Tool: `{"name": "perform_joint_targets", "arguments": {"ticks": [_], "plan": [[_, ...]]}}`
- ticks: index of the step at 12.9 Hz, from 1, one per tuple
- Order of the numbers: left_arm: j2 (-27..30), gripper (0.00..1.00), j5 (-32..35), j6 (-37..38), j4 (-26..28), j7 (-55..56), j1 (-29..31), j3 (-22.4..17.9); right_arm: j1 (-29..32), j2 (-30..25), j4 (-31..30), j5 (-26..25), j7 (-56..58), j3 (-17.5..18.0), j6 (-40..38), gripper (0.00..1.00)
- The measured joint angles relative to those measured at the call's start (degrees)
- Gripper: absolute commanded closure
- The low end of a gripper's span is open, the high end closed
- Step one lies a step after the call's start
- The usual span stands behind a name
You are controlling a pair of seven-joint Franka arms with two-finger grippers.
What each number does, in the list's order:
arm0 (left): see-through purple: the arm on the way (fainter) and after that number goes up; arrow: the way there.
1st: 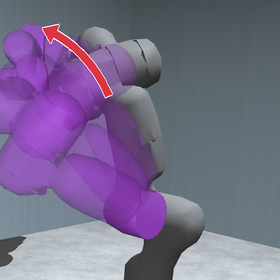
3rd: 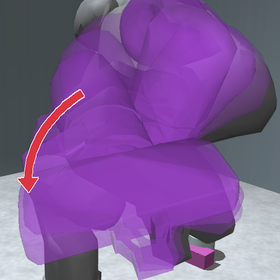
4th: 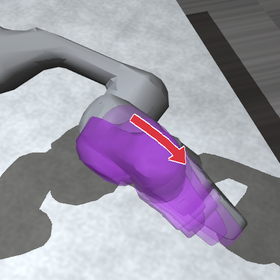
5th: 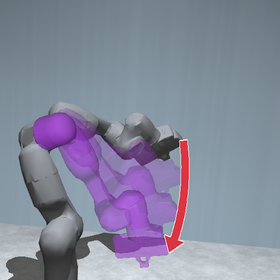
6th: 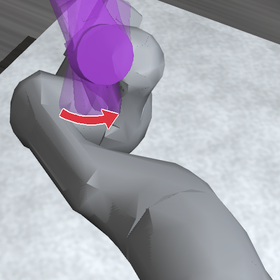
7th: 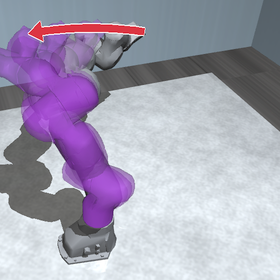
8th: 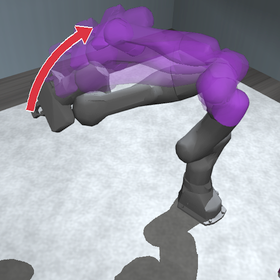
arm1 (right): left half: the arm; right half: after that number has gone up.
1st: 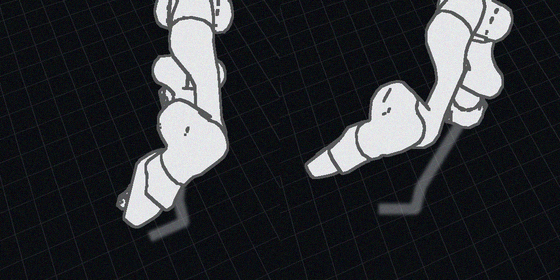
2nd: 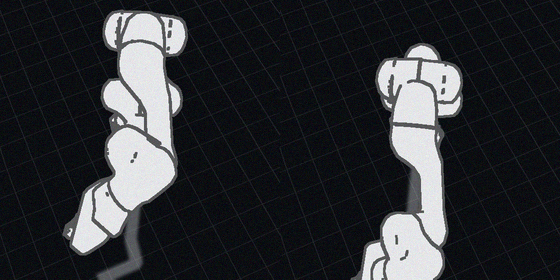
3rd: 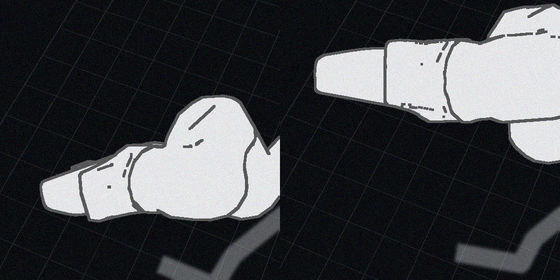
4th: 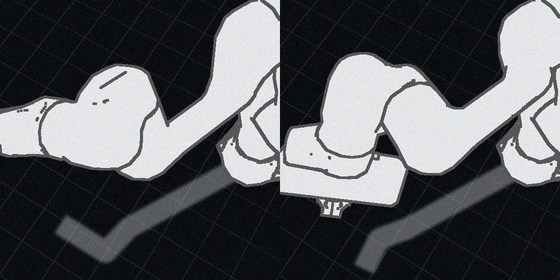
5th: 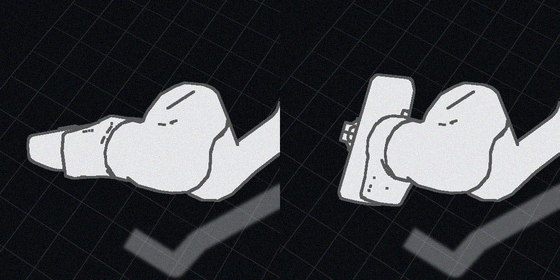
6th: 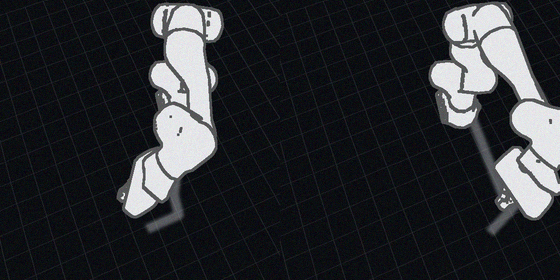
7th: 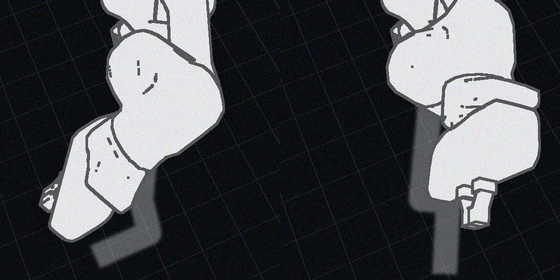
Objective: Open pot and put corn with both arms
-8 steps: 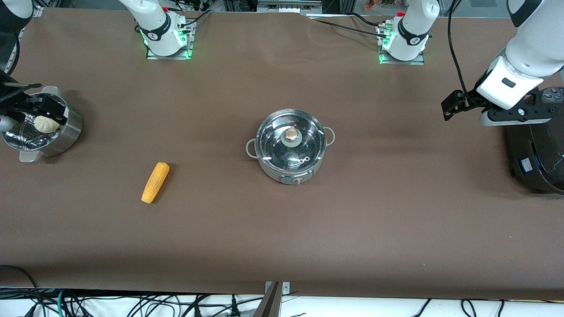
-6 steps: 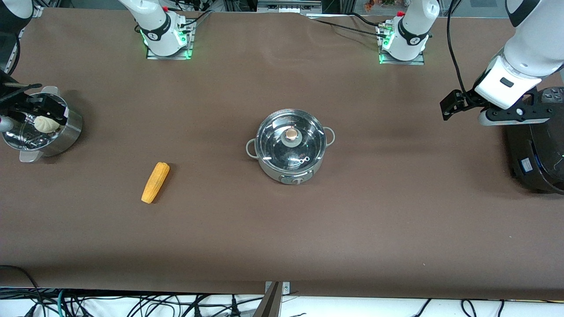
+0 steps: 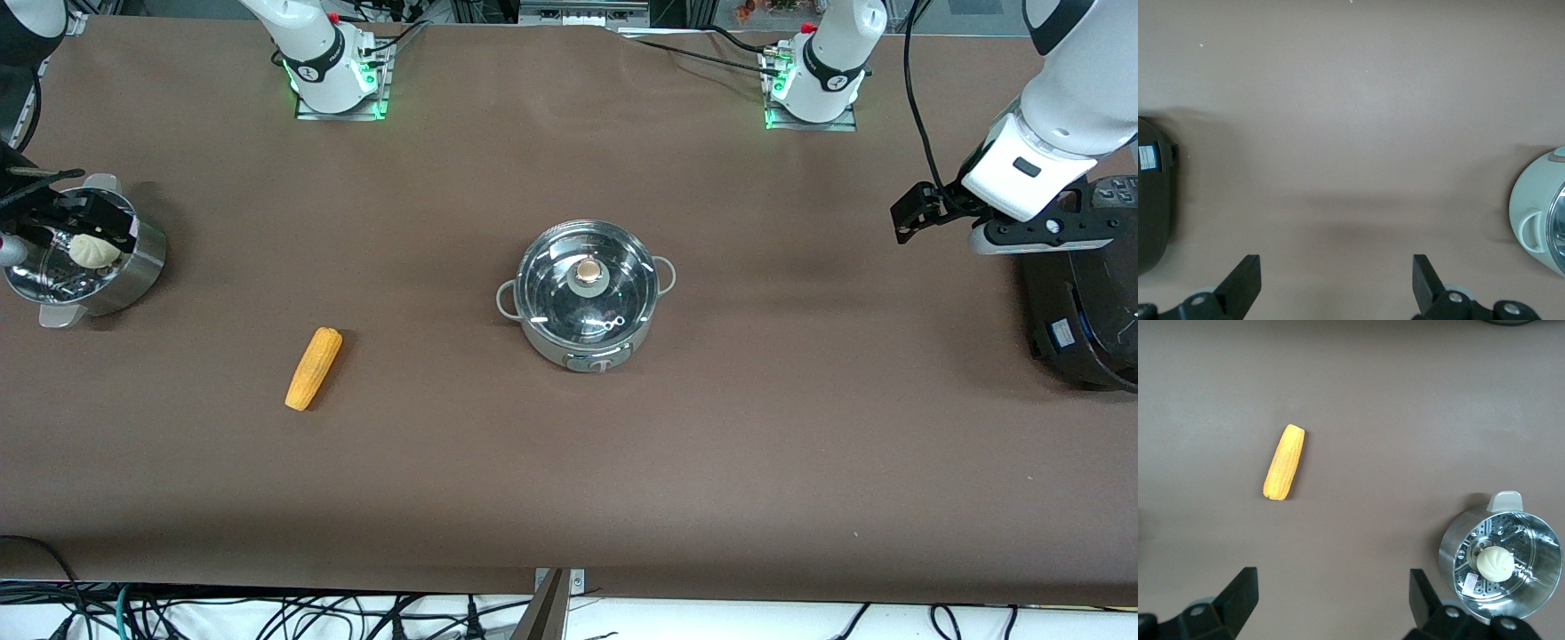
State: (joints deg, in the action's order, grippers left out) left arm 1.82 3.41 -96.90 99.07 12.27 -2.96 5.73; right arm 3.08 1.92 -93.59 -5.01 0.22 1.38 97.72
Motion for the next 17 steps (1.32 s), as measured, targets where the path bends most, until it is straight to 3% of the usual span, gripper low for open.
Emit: {"name": "perform_joint_targets", "arguments": {"ticks": [17], "plan": [[-1.8,0.00,0.0,0.7,-0.5,0.0,-0.1,1.8,0.0,0.3,-0.1,0.1,-0.1,0.0,-0.3,0.00]]}}
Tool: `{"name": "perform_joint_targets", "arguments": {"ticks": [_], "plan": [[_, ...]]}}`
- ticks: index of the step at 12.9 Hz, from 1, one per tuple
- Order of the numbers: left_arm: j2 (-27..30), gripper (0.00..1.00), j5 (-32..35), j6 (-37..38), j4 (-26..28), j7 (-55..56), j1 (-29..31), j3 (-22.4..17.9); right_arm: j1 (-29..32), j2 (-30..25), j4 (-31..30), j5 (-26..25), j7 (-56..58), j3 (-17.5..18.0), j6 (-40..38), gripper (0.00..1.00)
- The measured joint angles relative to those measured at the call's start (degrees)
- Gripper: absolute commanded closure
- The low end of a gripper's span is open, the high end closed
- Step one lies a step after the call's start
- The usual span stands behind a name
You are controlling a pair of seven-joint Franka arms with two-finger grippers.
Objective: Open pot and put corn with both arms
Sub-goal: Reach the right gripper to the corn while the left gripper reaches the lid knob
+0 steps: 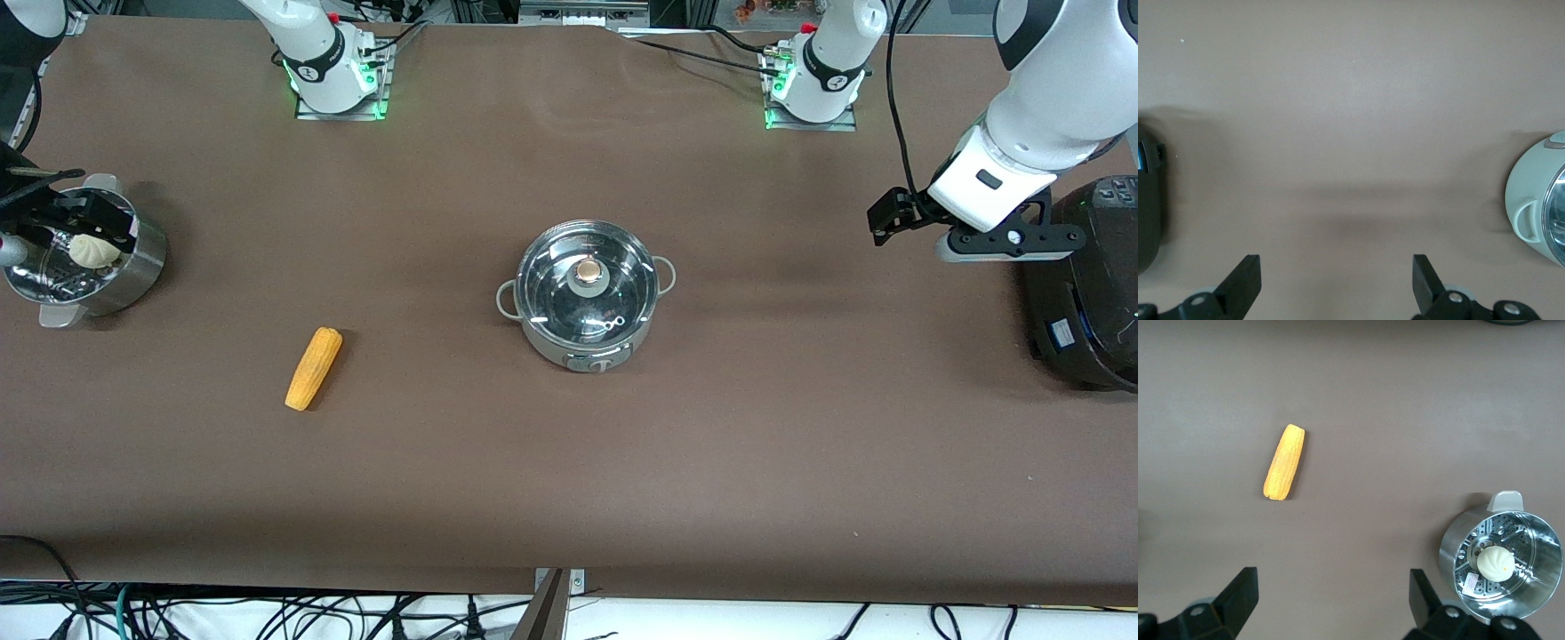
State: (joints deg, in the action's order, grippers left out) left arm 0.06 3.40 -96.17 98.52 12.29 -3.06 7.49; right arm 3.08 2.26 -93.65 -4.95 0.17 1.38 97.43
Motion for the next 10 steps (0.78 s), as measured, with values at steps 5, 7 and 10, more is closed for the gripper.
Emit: {"name": "perform_joint_targets", "arguments": {"ticks": [5,7,10], "plan": [[-2.9,0.00,-0.7,0.8,-0.3,0.1,-2.4,4.0,0.0,10.0,-0.1,2.5,-0.1,0.1,1.9,0.00],[-6.8,0.00,-0.9,0.4,-3.7,5.5,-7.3,6.4,-0.6,13.9,0.0,4.8,-1.4,0.3,5.7,0.00],[-19.3,0.00,-0.9,-0.4,-17.0,19.7,-17.3,6.9,-2.8,20.9,-0.2,5.1,-6.0,0.6,12.4,0.00]]}}
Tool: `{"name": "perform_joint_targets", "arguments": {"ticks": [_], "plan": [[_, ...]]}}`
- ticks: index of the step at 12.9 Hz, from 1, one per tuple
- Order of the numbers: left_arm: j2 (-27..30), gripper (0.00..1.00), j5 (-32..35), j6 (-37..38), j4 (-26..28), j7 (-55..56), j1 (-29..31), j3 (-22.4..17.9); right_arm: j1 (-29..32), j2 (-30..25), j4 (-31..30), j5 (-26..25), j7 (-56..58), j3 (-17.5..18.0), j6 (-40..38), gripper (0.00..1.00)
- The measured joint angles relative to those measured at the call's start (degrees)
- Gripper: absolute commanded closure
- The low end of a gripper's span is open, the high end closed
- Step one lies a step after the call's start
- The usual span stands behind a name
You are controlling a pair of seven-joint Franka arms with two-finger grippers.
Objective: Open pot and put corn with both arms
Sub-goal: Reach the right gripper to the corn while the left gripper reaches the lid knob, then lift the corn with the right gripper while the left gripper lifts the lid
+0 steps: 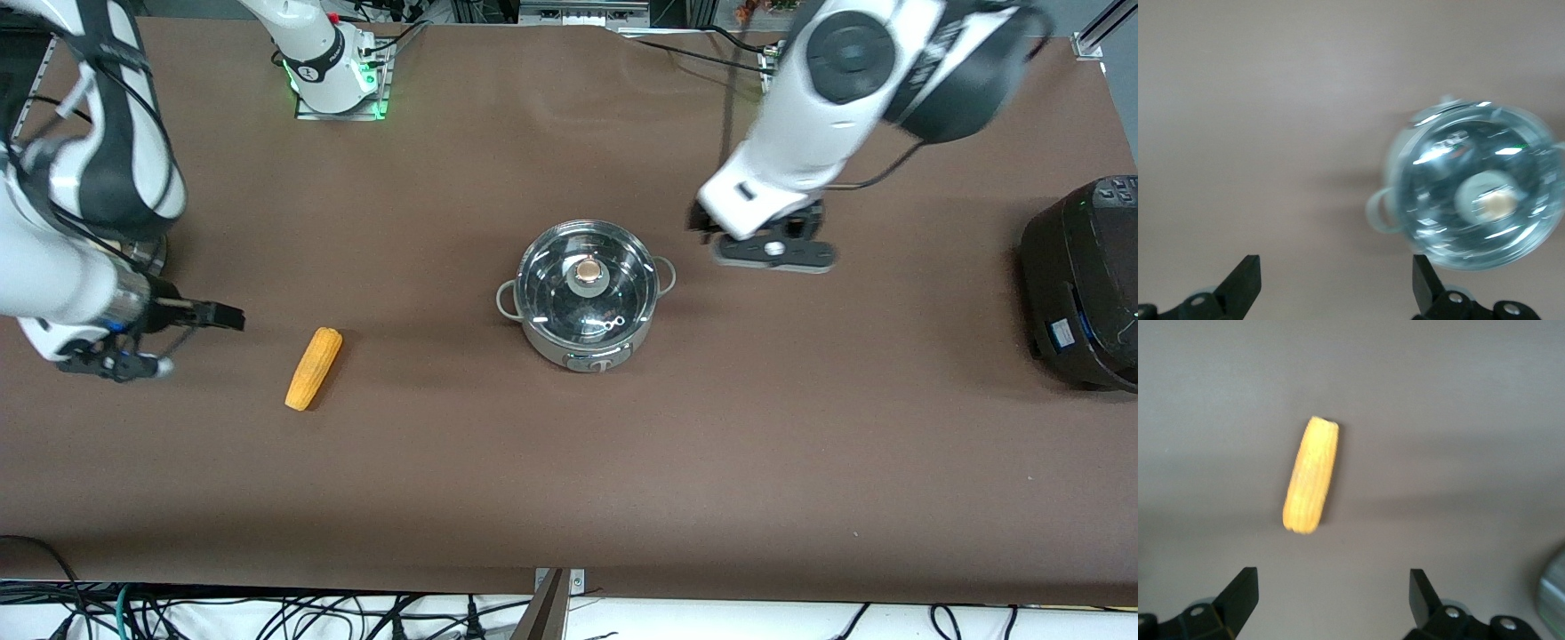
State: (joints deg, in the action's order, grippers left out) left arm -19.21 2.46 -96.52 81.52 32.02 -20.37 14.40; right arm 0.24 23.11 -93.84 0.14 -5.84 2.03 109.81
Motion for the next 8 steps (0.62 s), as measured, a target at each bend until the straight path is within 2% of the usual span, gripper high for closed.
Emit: {"name": "perform_joint_targets", "arguments": {"ticks": [1,3,6,8], "plan": [[-4.4,0.00,0.0,-0.9,-3.7,3.0,-2.6,0.0,-0.9,2.4,0.0,0.0,-0.8,0.0,2.4,0.00],[-11.5,0.00,0.0,-4.9,-7.1,5.7,-6.7,0.0,-1.7,7.1,0.0,0.0,-1.4,0.0,7.2,0.00],[-18.1,0.00,0.0,-9.9,-7.7,6.0,-10.4,-0.1,-1.5,12.1,-0.1,0.0,-1.4,-0.1,13.9,0.00],[-19.7,0.00,0.0,-11.1,-7.8,6.0,-11.5,-0.1,-1.5,14.4,-0.3,0.1,-2.1,-0.1,17.5,0.00]]}}
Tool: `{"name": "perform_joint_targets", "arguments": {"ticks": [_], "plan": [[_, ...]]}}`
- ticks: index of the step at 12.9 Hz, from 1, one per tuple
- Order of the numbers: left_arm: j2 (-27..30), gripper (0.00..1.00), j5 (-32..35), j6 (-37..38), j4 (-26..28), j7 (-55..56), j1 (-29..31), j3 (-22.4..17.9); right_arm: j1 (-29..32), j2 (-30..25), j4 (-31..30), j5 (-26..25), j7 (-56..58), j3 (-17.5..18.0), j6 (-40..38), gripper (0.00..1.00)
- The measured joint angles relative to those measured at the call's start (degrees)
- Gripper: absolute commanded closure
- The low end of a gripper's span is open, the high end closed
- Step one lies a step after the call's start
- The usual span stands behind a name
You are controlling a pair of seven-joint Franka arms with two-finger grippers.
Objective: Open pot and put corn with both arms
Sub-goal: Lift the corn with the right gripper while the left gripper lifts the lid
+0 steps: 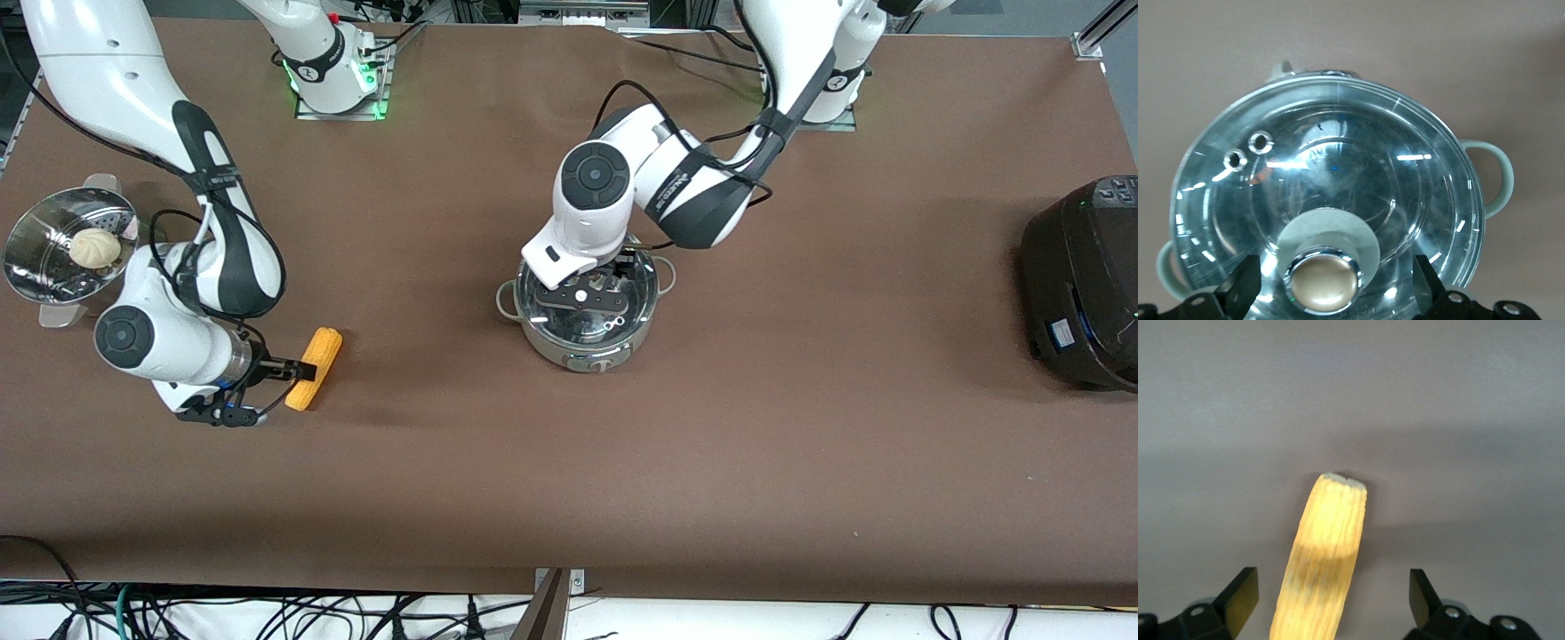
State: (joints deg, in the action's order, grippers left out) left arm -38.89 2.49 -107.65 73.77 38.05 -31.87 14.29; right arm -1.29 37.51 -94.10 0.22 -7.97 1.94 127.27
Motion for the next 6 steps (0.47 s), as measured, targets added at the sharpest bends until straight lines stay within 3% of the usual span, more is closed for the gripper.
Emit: {"name": "perform_joint_targets", "arguments": {"ticks": [1,2,4,5,6], "plan": [[-0.1,0.01,0.1,0.0,0.0,0.0,0.0,0.0,-0.1,0.8,0.0,0.0,-0.9,0.1,0.8,0.00],[-0.1,0.09,0.9,0.1,0.0,-0.1,0.0,-0.1,-0.6,1.2,0.0,0.0,-1.6,0.1,1.1,0.00],[-0.2,0.48,3.4,0.3,0.1,-0.1,-0.1,-0.1,-1.9,1.2,-0.2,0.1,-3.4,0.2,1.7,0.00],[-0.2,0.55,3.7,0.6,0.4,-0.1,-0.3,-0.1,-2.4,1.3,-0.7,0.1,-3.9,0.2,2.5,0.01],[-0.2,0.70,3.8,0.7,0.6,-0.1,-0.5,-0.1,-2.6,1.3,-1.6,0.1,-4.2,0.2,3.6,0.08]]}}
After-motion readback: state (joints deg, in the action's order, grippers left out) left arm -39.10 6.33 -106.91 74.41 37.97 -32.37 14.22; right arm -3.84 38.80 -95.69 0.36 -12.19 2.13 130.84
